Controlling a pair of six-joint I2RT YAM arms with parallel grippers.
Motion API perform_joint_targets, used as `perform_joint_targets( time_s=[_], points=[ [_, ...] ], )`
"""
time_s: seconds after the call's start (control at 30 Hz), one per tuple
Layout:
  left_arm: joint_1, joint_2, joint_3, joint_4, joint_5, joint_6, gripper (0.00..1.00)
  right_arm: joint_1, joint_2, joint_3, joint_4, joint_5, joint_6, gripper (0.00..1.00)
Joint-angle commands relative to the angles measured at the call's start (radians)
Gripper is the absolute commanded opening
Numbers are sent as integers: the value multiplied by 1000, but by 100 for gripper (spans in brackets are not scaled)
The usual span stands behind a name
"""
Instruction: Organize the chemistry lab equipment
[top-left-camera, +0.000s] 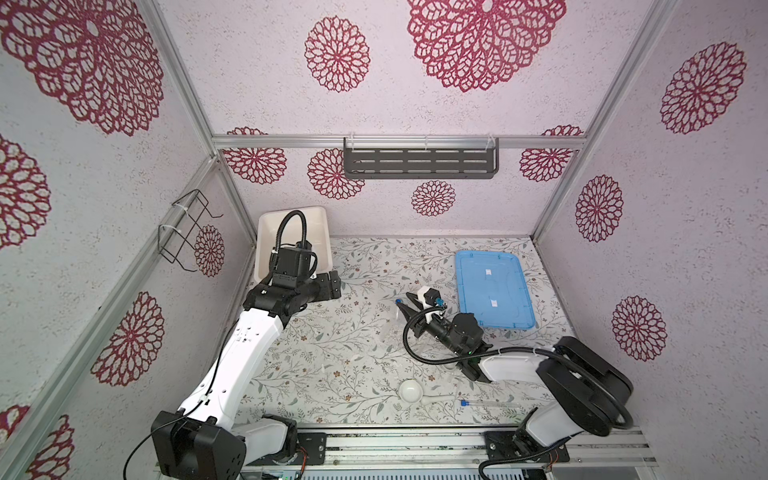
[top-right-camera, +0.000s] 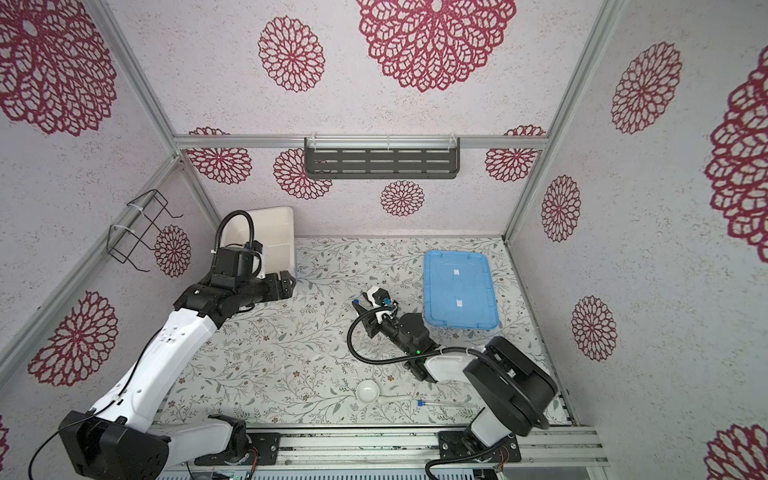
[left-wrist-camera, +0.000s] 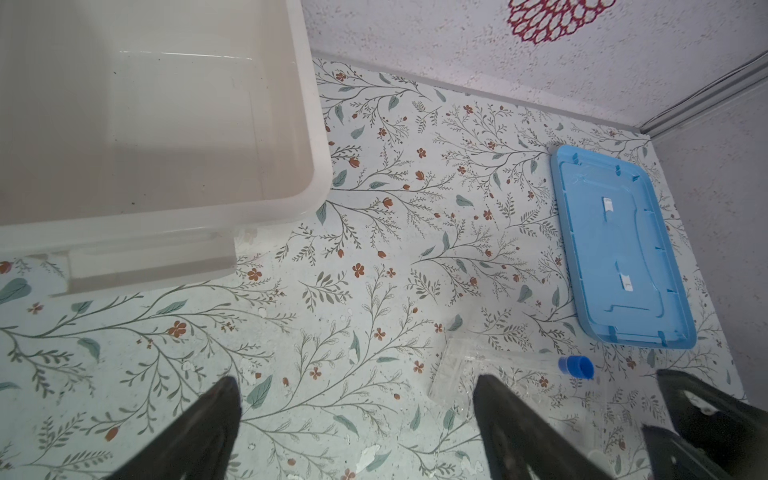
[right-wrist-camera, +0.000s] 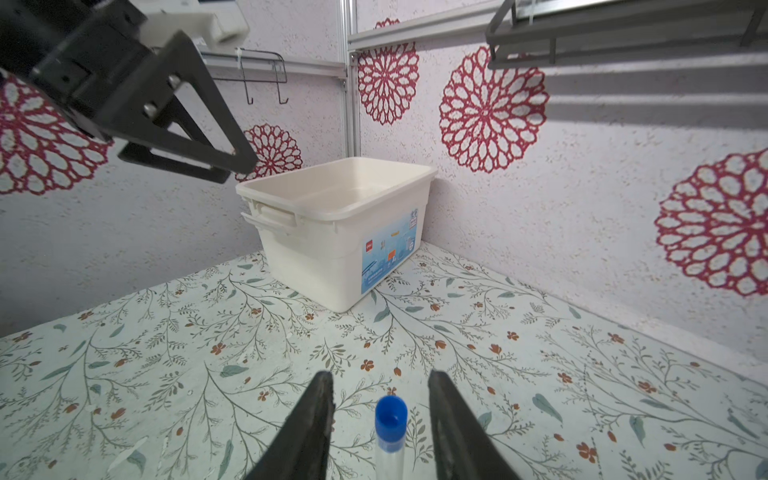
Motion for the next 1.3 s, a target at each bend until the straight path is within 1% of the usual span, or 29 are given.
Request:
perform_joint_targets(
  time_s=[0.0, 0.07, 0.13, 0.17, 0.23, 0.27, 0.3, 0.43, 0.5, 0.6, 0.7, 0.77, 0.87, 0.93, 1.0, 1.07, 1.17, 1.23, 1.27],
  points=[
    [8, -38, -13, 40, 24, -2, 91, -11, -128, 11, -172, -67, -47, 48],
    [9, -46, -15, 41, 30, -3, 91, -16, -201, 29, -317, -98, -64, 52],
    [8, -55, -17, 38, 35, -4, 91, -17, -282, 66, -514, -140, -108, 56],
    [8, -58, -20, 37, 36, -4, 91, -17, -320, 103, -655, -188, -158, 57],
    [8, -68, -29, 38, 34, -7, 91, -17, -367, 189, -944, -320, -327, 57],
    [8, -74, -39, 45, 34, -10, 91, -16, -381, 240, -1138, -383, -431, 57],
    [8, -80, -49, 53, 32, -12, 92, -8, -387, 286, -1297, -411, -515, 57],
    [8, -90, -72, 71, 16, -15, 92, 63, -392, 382, -1668, -341, -649, 57],
    [9, -87, -72, 69, 18, -13, 92, 103, -374, 406, -1838, -282, -706, 57],
    [9, -82, -68, 65, 24, -10, 92, 148, -329, 423, -2034, -204, -737, 56],
    [9, -81, -66, 57, 20, -7, 92, 162, -290, 431, -2185, -181, -741, 54],
    [9, -87, -72, 55, 17, -6, 91, 170, -288, 419, -2256, -143, -757, 53],
    [9, -99, -89, 65, 16, -6, 92, 183, -293, 388, -2324, -69, -801, 54],
    [9, -102, -97, 72, 19, -10, 92, 185, -288, 368, -2346, -42, -827, 54],
    [9, -100, -98, 74, 25, -11, 92, 190, -286, 340, -2351, -31, -883, 55],
    [9, -98, -100, 76, 31, -11, 92, 217, -309, 294, -2340, -3, -1000, 56],
    [10, -100, -104, 82, 36, -12, 92, 264, -371, 239, -2255, 64, -1146, 57],
    [11, -100, -111, 91, 39, -12, 92, 270, -407, 211, -2205, 78, -1218, 57],
    [12, -101, -114, 93, 42, -13, 92, 269, -410, 206, -2184, 75, -1230, 56]
  ],
)
